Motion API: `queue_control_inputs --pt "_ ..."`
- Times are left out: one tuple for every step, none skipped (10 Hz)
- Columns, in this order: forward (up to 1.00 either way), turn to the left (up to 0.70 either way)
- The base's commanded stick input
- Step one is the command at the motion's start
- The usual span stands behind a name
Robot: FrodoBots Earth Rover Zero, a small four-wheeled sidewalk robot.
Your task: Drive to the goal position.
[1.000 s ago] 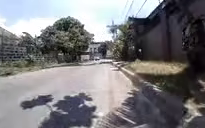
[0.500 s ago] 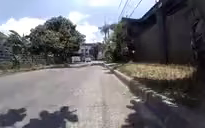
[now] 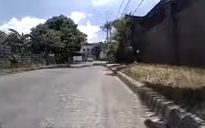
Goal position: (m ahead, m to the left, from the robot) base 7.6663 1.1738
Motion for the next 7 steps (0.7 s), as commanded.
queue_control_inputs --pt "0.98 0.00" --pt "0.98 0.00" --pt "0.98 0.00" --pt "0.98 0.00" --pt "0.98 0.00" --pt "0.98 0.00" --pt "0.98 0.00"
